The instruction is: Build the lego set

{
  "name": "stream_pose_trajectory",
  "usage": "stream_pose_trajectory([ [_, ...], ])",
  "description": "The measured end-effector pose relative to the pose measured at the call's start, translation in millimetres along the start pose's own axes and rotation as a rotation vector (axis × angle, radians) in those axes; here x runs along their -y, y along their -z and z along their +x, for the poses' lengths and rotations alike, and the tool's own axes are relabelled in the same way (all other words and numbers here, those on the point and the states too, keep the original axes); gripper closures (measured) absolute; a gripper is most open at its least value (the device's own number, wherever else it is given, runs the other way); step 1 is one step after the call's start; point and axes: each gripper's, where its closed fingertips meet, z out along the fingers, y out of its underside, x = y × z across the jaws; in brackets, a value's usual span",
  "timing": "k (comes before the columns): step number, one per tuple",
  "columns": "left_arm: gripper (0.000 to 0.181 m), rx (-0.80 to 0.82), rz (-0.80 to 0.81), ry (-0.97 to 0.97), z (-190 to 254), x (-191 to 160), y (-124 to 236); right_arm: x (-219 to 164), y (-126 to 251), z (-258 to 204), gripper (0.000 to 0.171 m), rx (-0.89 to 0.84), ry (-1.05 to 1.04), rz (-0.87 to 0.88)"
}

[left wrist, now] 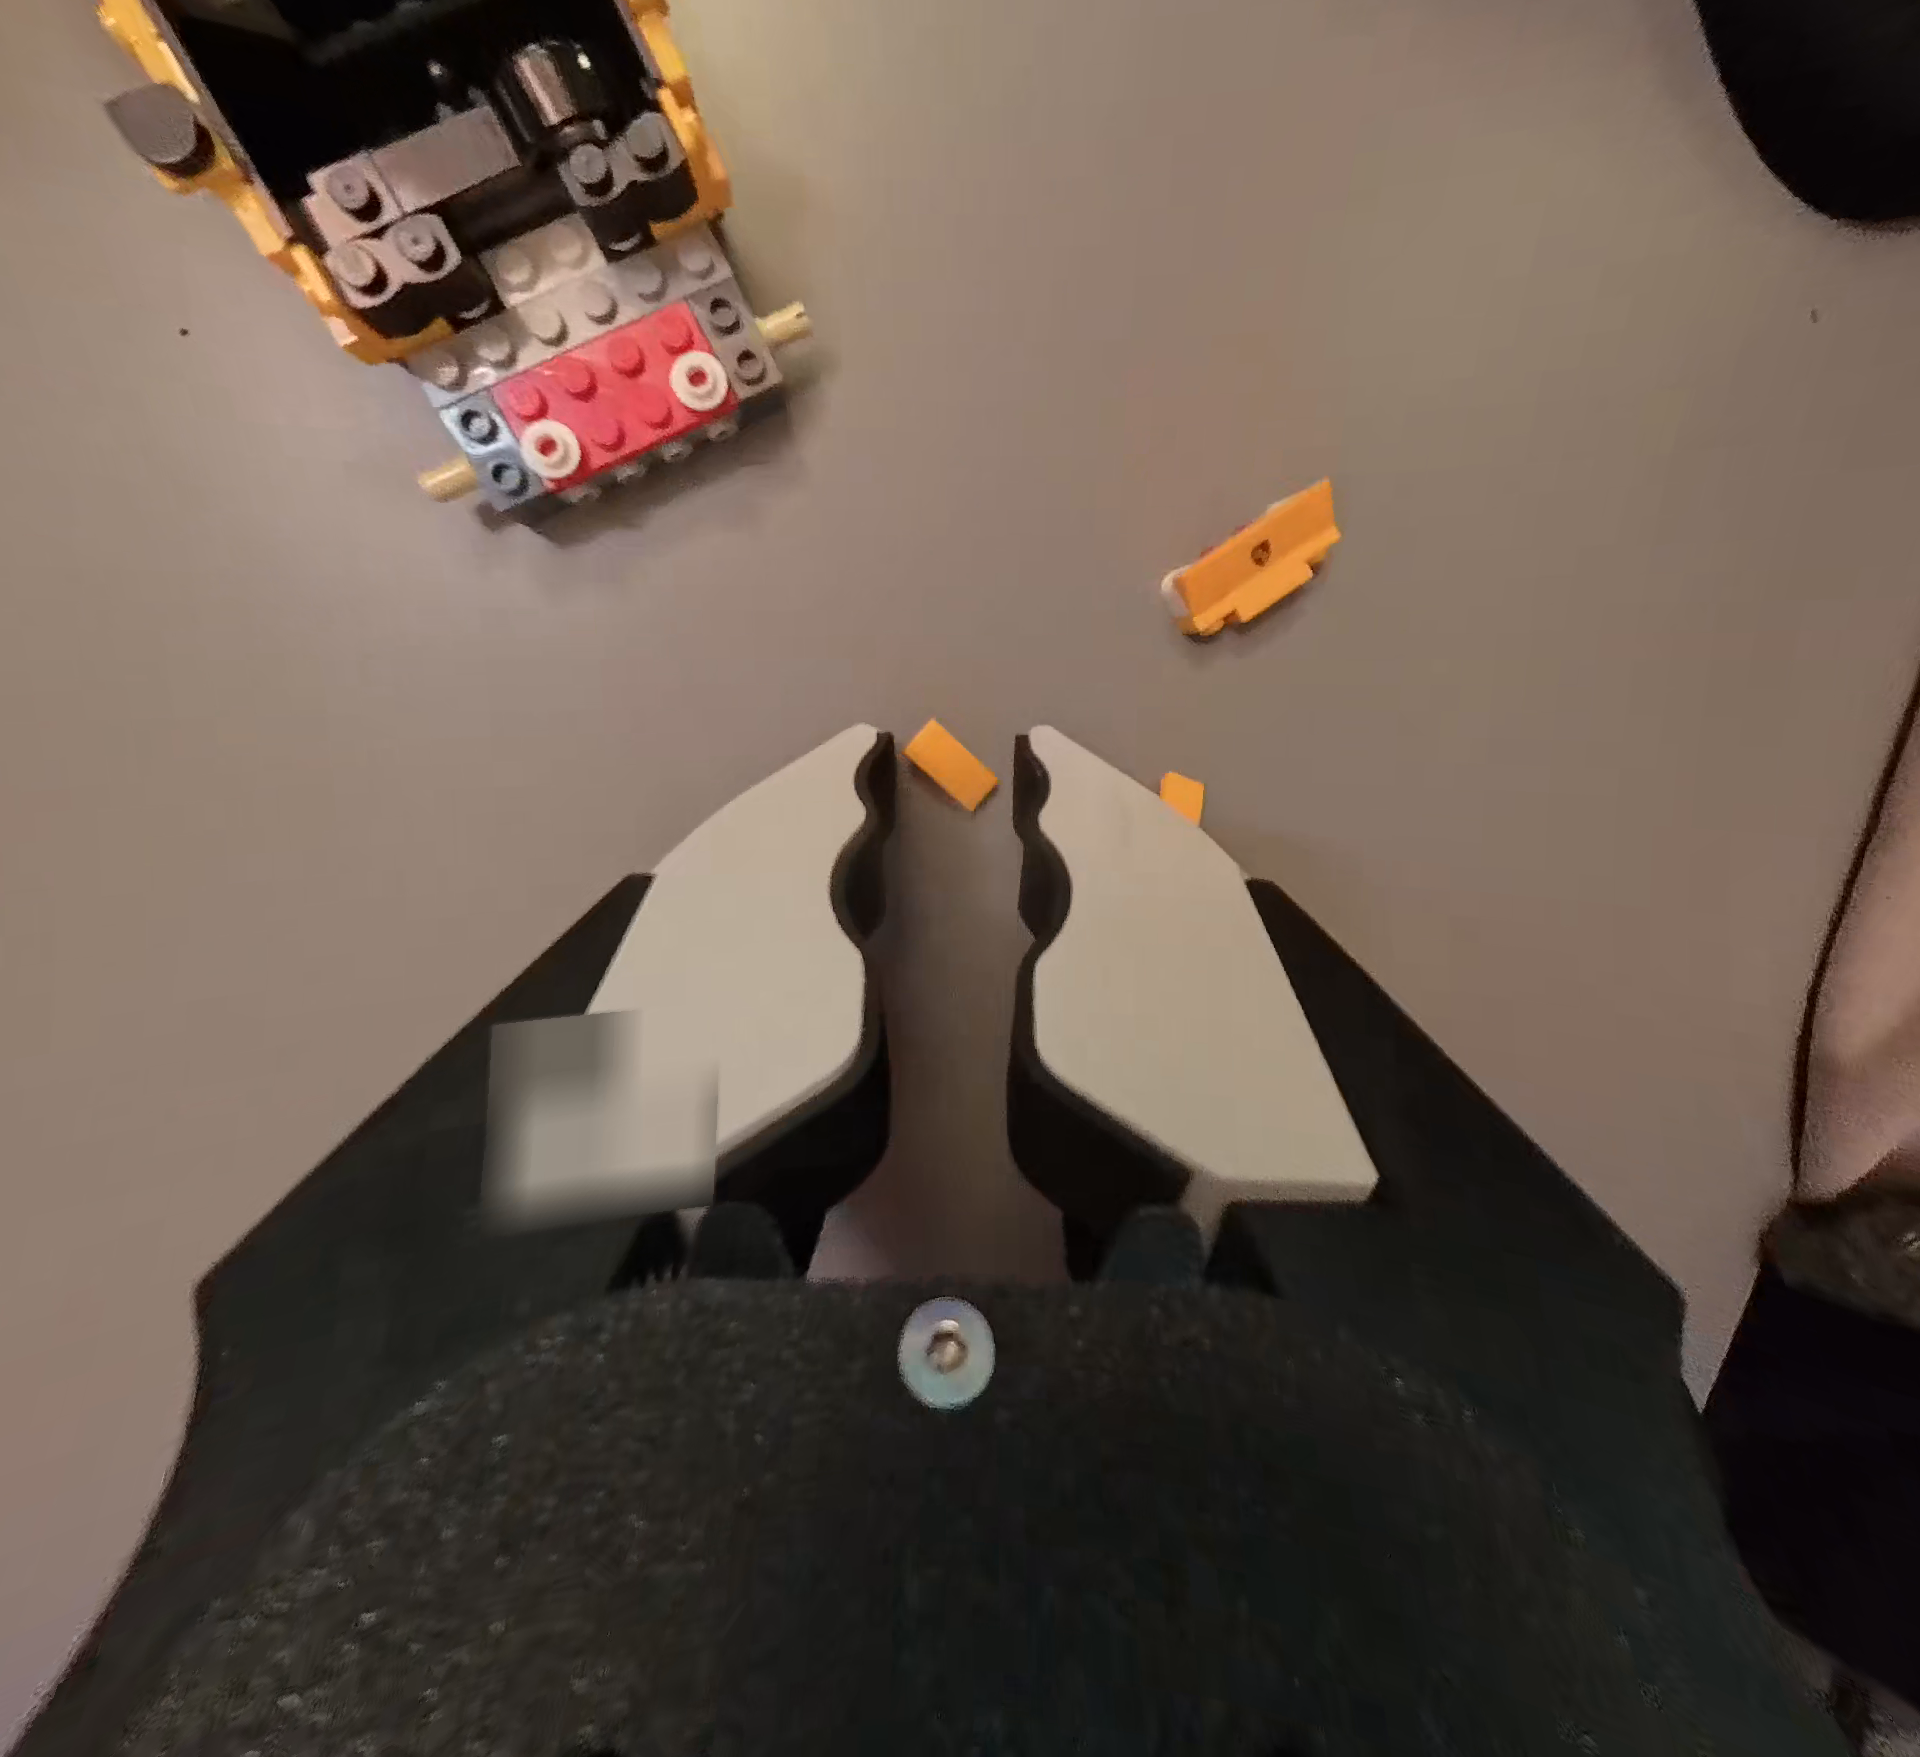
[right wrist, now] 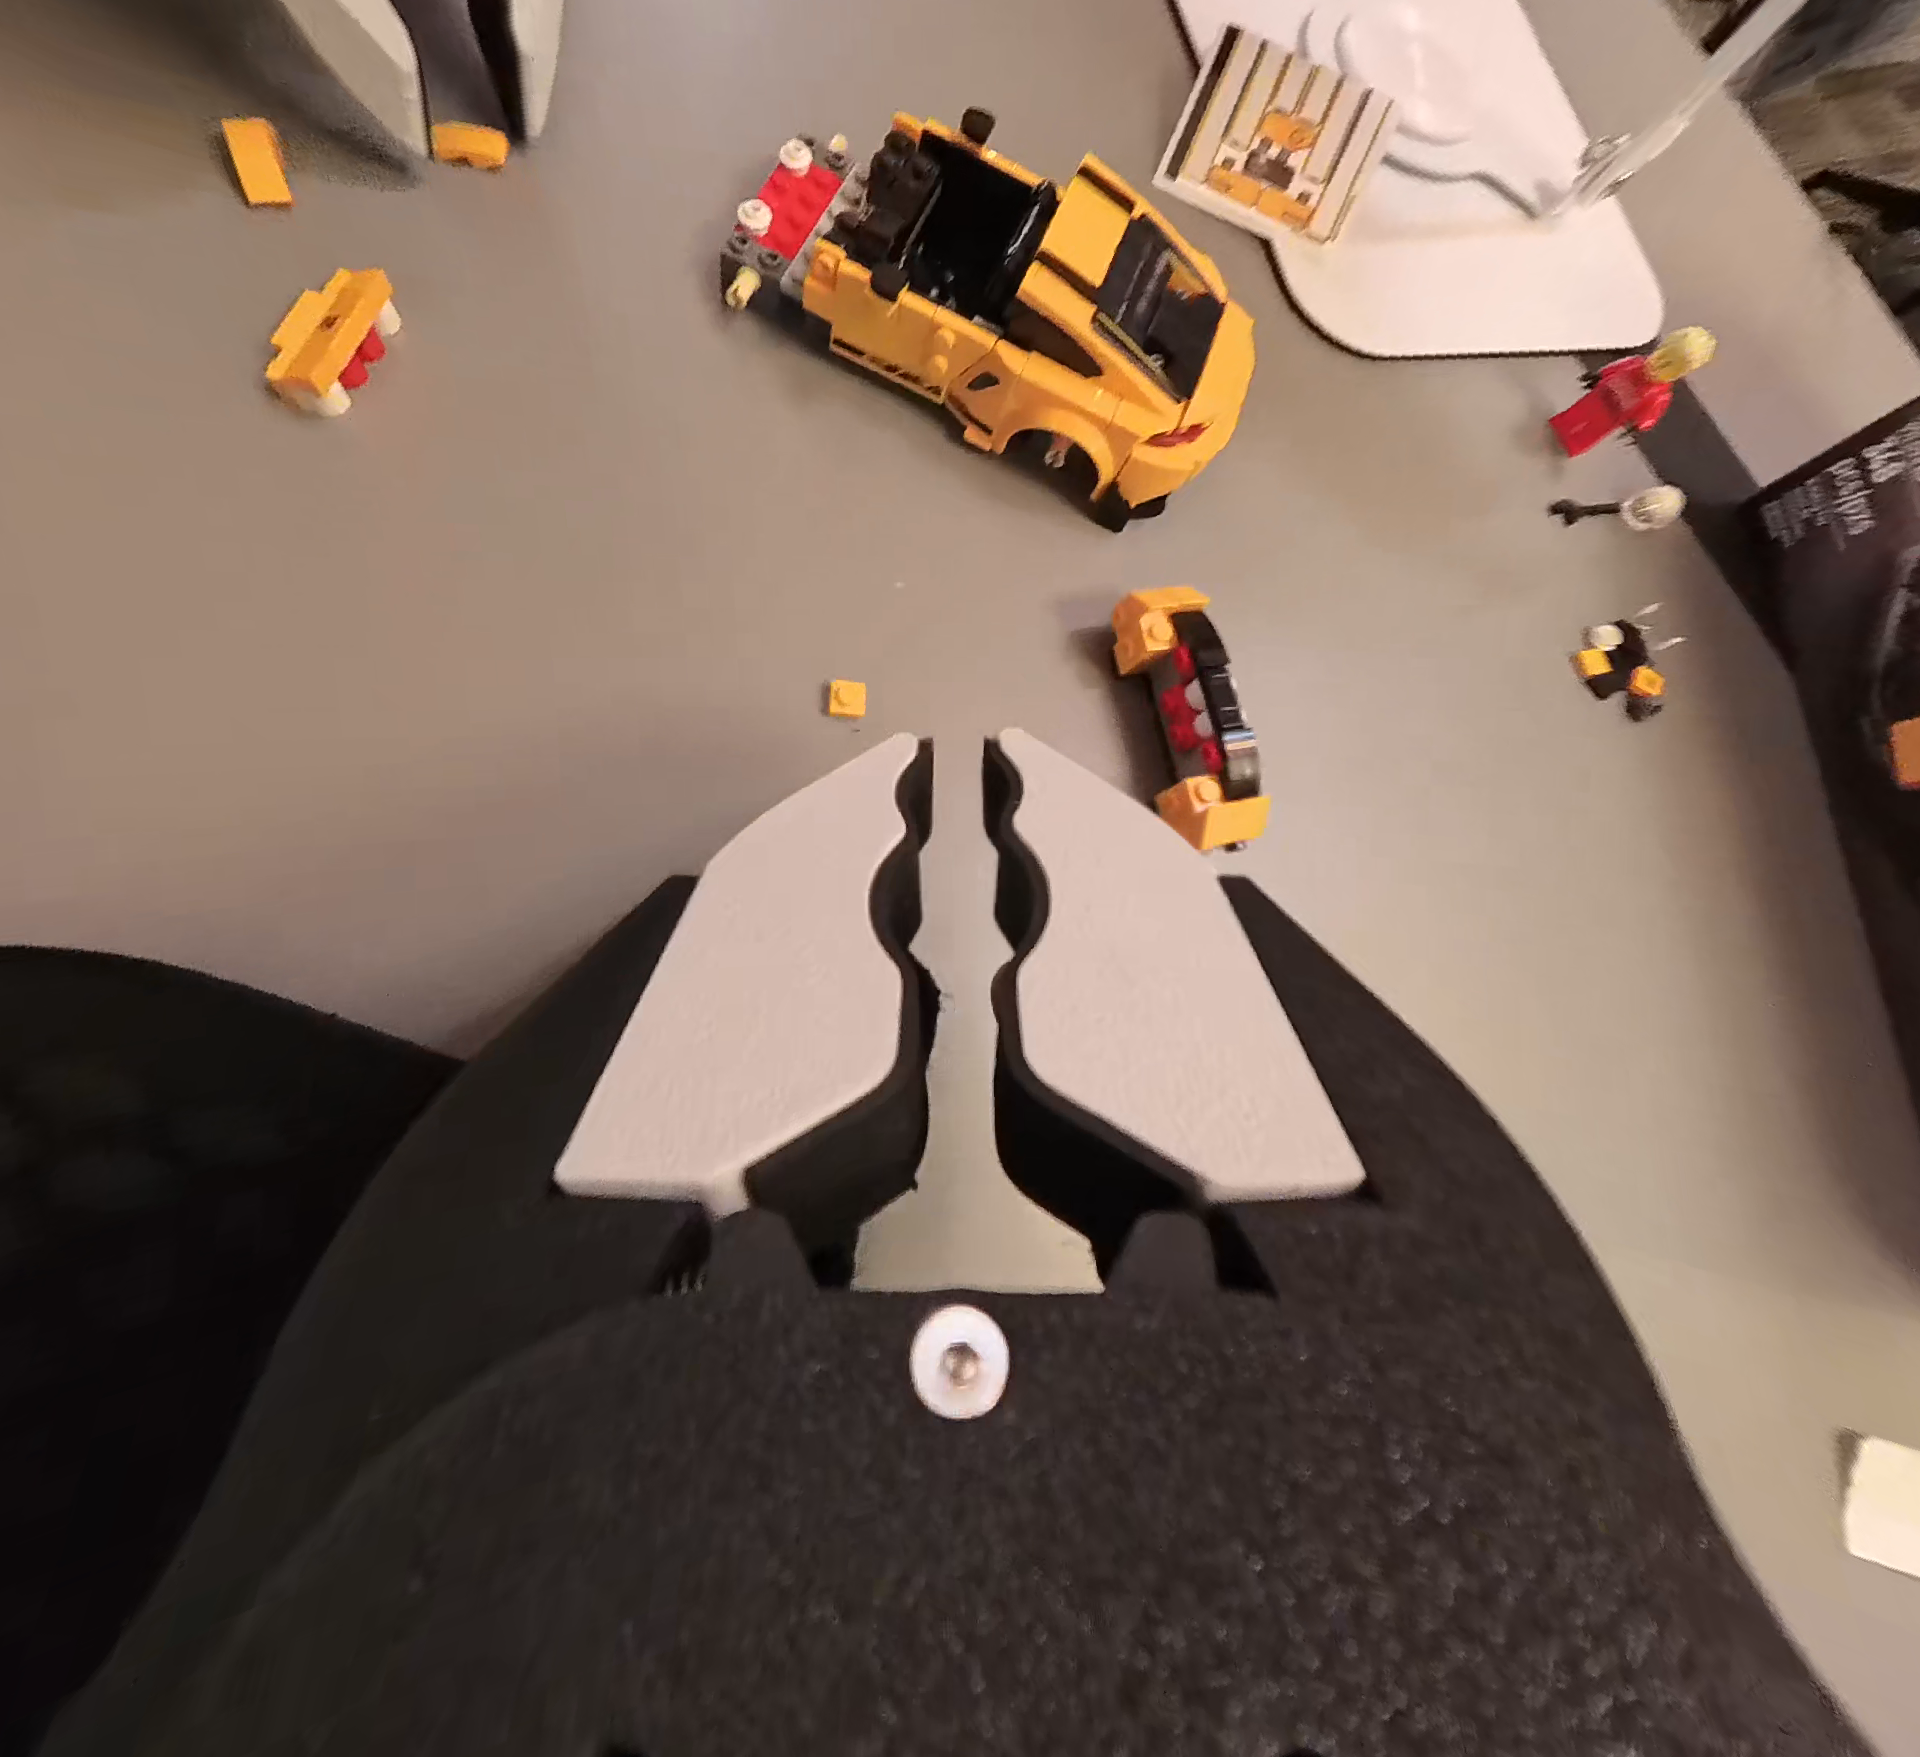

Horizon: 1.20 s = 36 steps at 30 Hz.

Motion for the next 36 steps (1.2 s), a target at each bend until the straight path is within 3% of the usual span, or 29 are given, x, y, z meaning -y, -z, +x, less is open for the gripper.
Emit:
stream_pose_trajectory([
  [9,0.172,0.037,0.045,-0.040,-0.8,6.3,-6.1,-12.2,-23.1,-26.8,0.154,0.158,-0.004,-0.200],
  [14,0.173,-0.023,0.297,-0.121,22.0,35.0,6.7,-16.1,-35.5,-26.1,0.152,0.165,-0.037,-0.271],
  [21,0.173,-0.172,0.622,-0.097,51.4,65.6,34.5,-10.4,-44.1,-30.7,0.164,0.245,-0.060,-0.291],
  [25,0.173,-0.299,0.725,-0.052,63.1,71.6,40.4,11.5,-42.2,-64.6,0.164,0.374,0.028,-0.209],
  [31,0.173,-0.417,0.714,0.005,71.3,69.3,37.3,29.1,-37.2,-128.0,0.164,0.582,0.155,-0.187],
  [36,0.173,-0.487,0.638,0.048,79.4,62.5,29.5,30.6,-41.5,-146.6,0.164,0.640,0.167,-0.186],
])
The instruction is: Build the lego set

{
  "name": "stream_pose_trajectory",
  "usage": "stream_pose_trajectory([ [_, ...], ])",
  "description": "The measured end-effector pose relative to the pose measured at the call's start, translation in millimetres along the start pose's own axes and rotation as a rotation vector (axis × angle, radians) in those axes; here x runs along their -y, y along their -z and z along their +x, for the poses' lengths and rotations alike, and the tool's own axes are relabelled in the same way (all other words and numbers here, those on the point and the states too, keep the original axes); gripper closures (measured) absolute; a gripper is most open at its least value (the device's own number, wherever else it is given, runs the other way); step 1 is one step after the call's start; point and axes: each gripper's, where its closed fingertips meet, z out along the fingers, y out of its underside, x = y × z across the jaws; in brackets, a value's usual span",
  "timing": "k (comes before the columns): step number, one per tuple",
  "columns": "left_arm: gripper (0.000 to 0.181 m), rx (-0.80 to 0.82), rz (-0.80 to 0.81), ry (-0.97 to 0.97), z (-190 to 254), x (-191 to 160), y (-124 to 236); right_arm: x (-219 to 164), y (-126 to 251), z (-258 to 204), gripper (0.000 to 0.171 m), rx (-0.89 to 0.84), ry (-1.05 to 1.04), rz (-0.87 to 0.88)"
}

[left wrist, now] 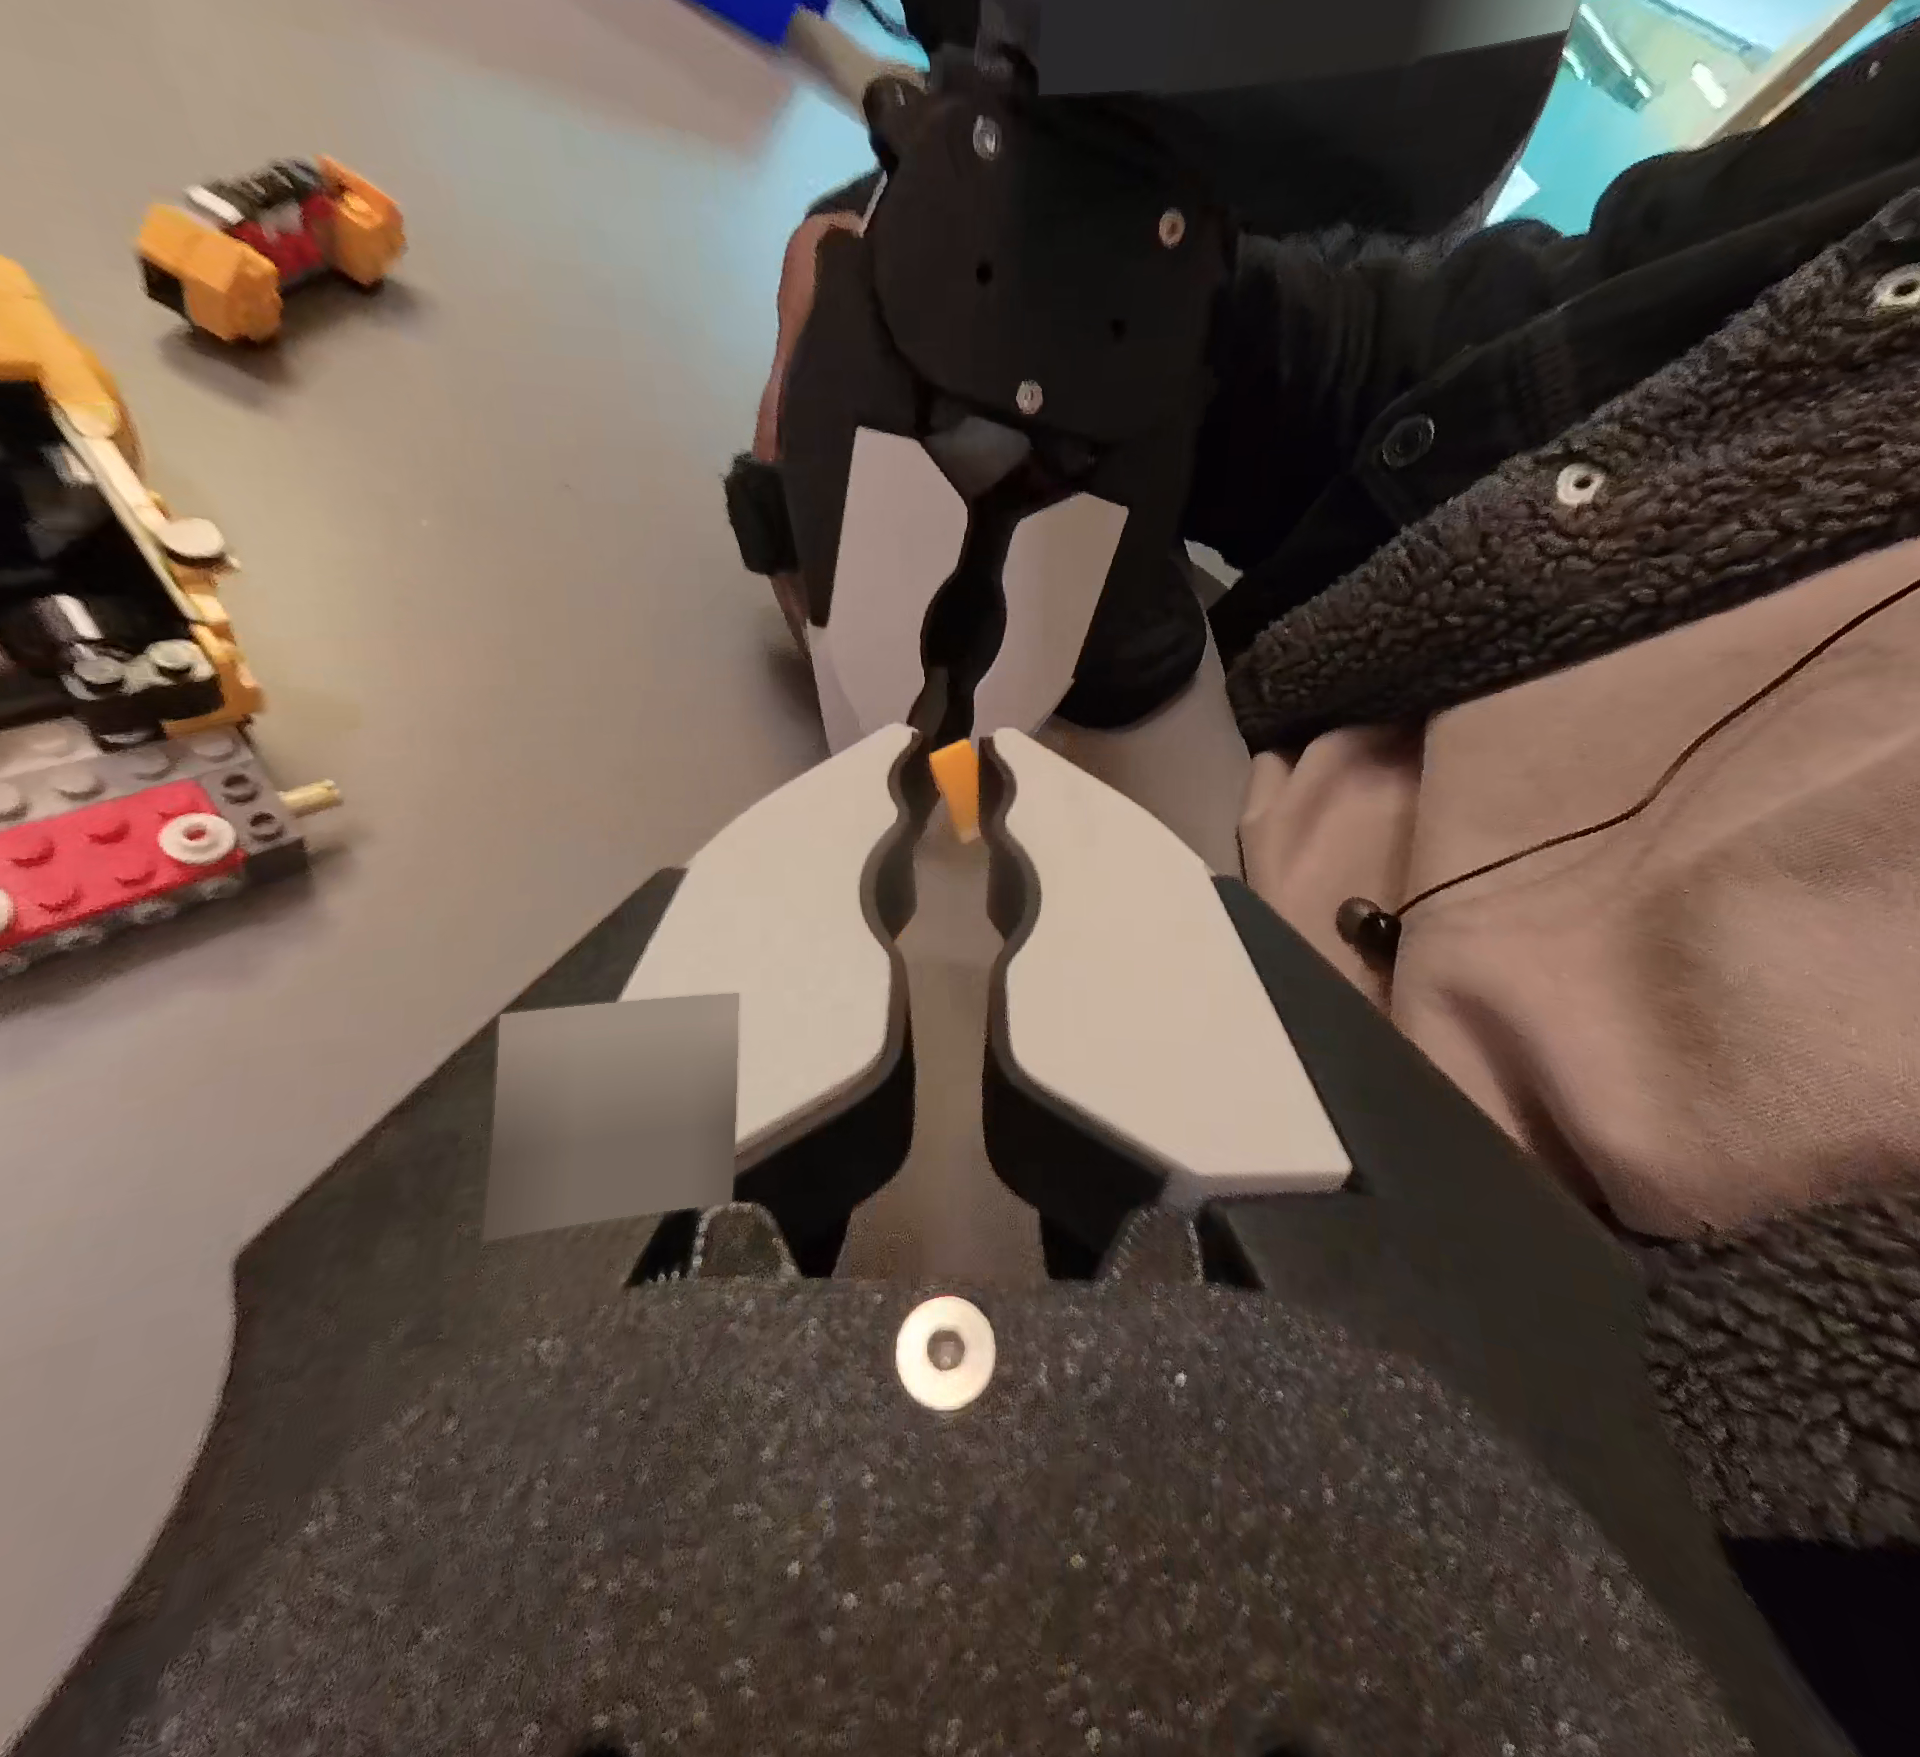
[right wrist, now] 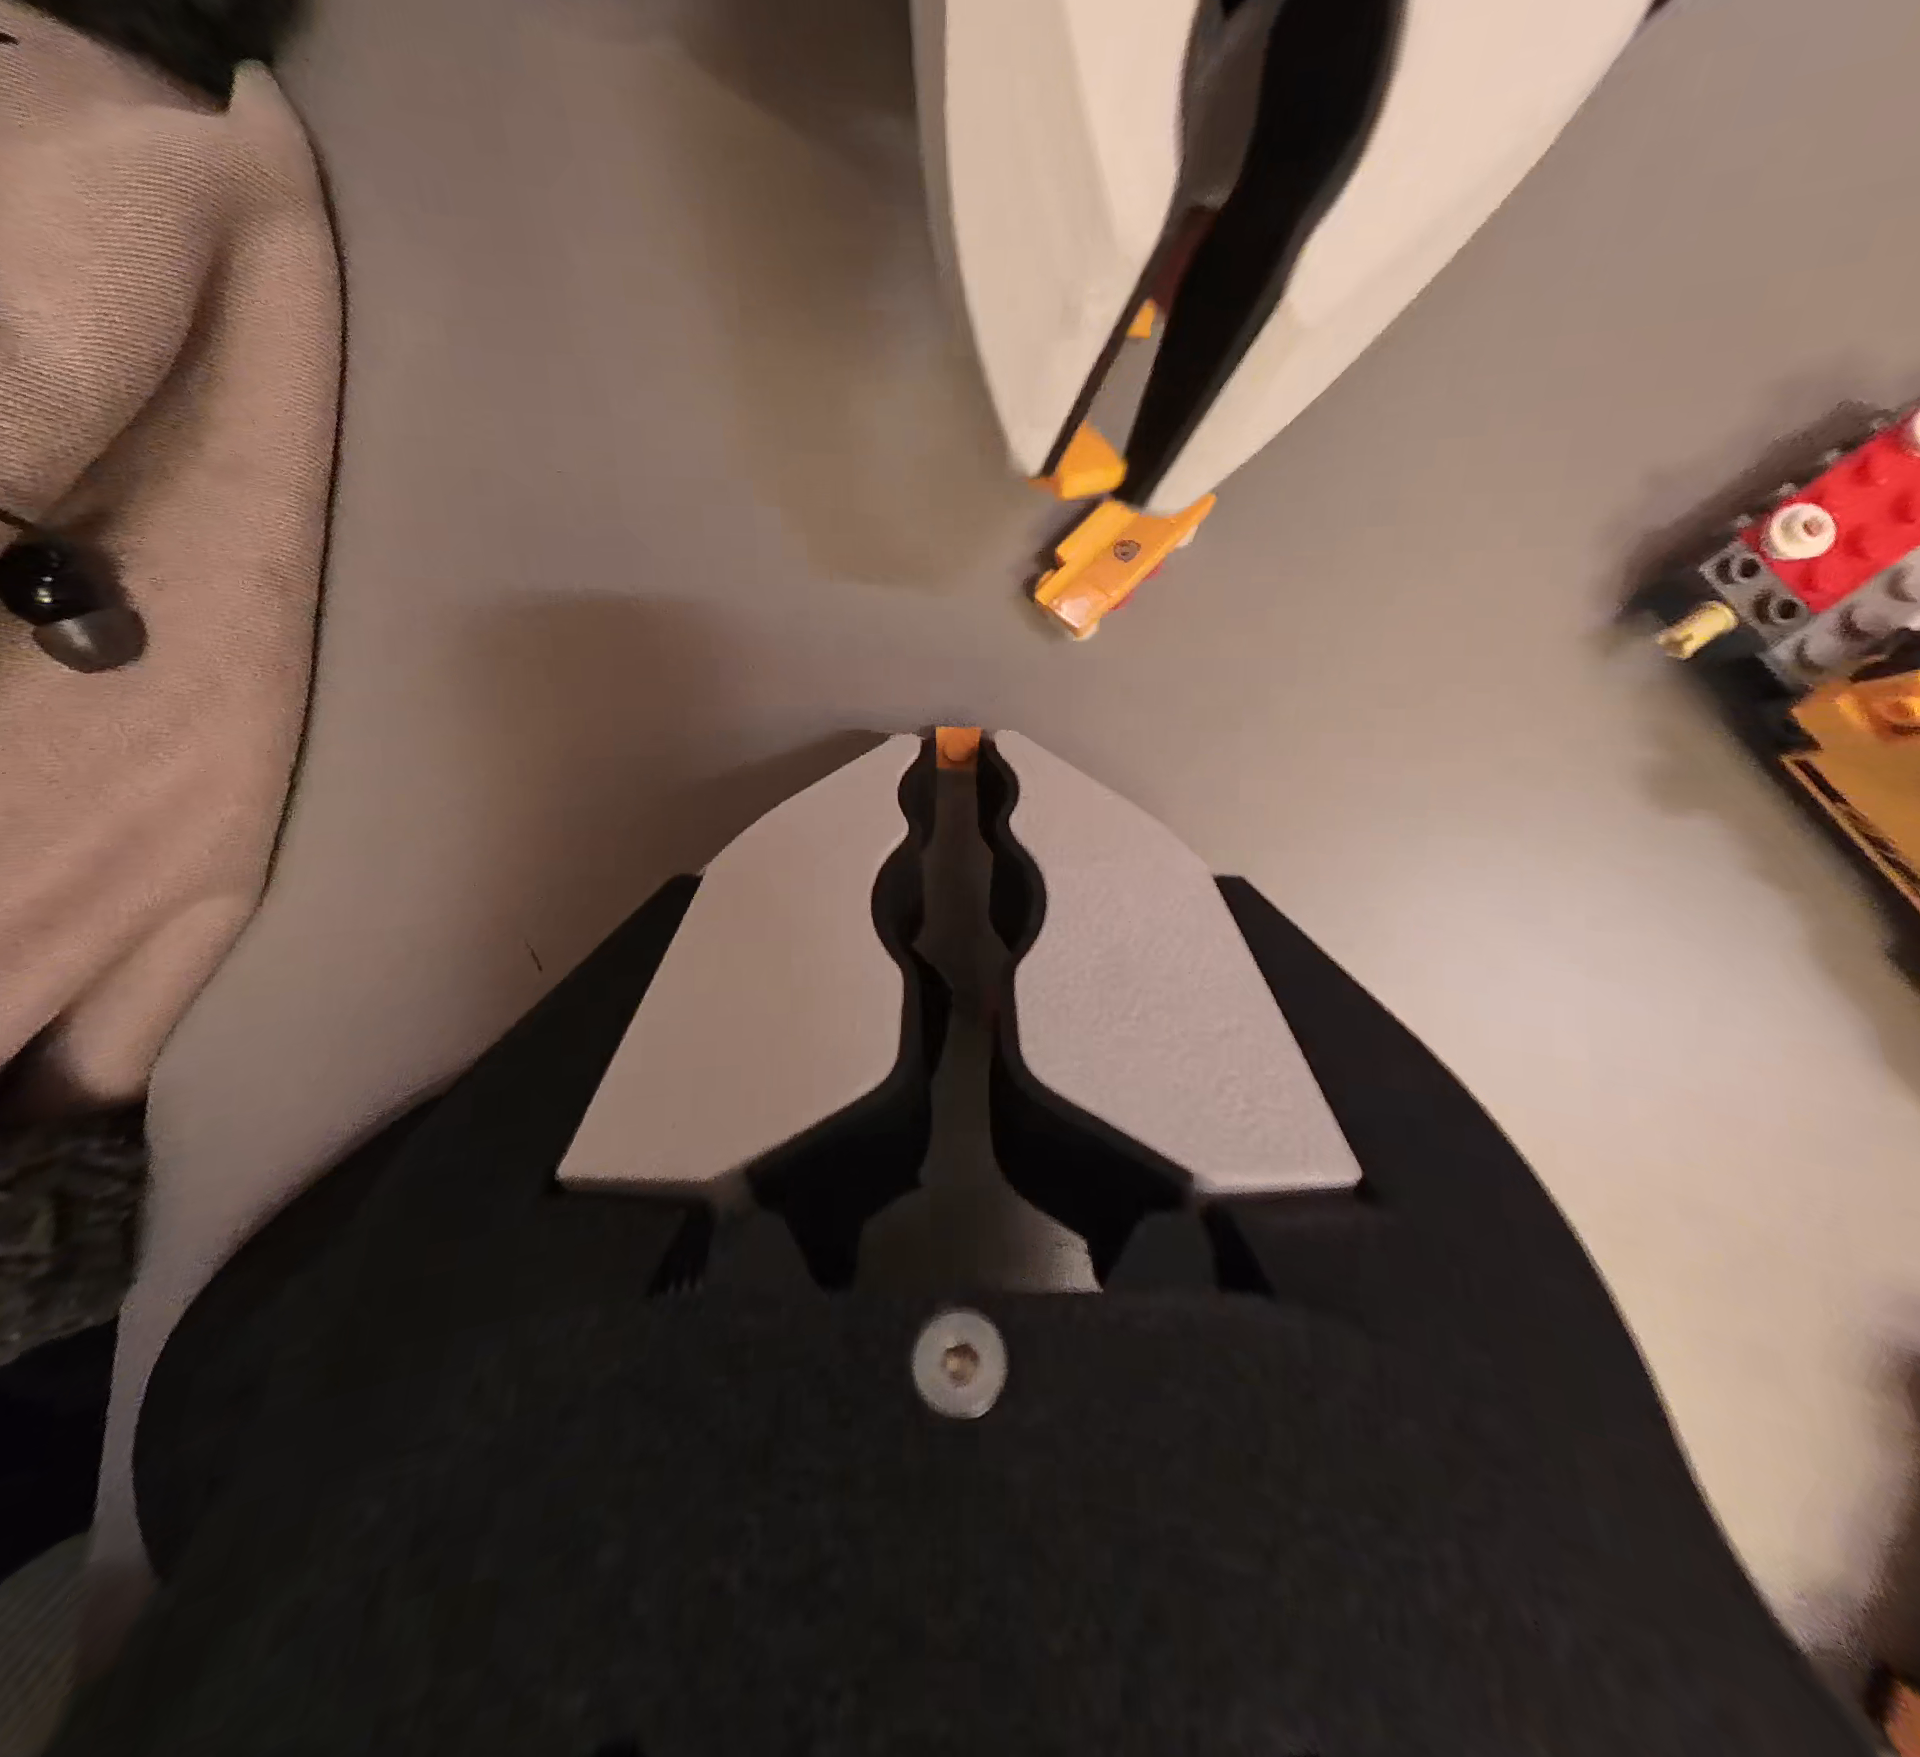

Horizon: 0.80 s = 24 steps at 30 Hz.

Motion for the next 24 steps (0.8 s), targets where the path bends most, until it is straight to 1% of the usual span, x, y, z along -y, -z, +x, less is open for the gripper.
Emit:
stream_pose_trajectory([
  [2,0.173,0.008,-0.059,-0.012,1.7,-9.4,-4.8,2.7,-0.9,-2.4,0.164,0.003,0.009,0.004],
  [7,0.173,0.050,-0.216,-0.121,8.4,-33.1,-18.9,3.7,-6.3,-4.4,0.164,-0.046,0.064,-0.041],
  [9,0.173,0.083,-0.255,-0.163,8.2,-39.5,-22.8,3.4,-7.5,-5.5,0.160,-0.065,0.094,-0.058],
  [15,0.173,0.191,-0.314,-0.259,4.0,-48.5,-27.4,4.9,-7.6,-8.5,0.150,-0.070,0.118,-0.050],
  [21,0.172,0.273,-0.369,-0.329,-1.5,-53.5,-28.2,5.0,-1.8,-12.9,0.145,-0.044,0.117,-0.009],
  [24,0.172,0.305,-0.394,-0.356,-6.0,-53.6,-27.5,1.2,-0.3,-11.4,0.144,-0.057,0.113,-0.014],
])
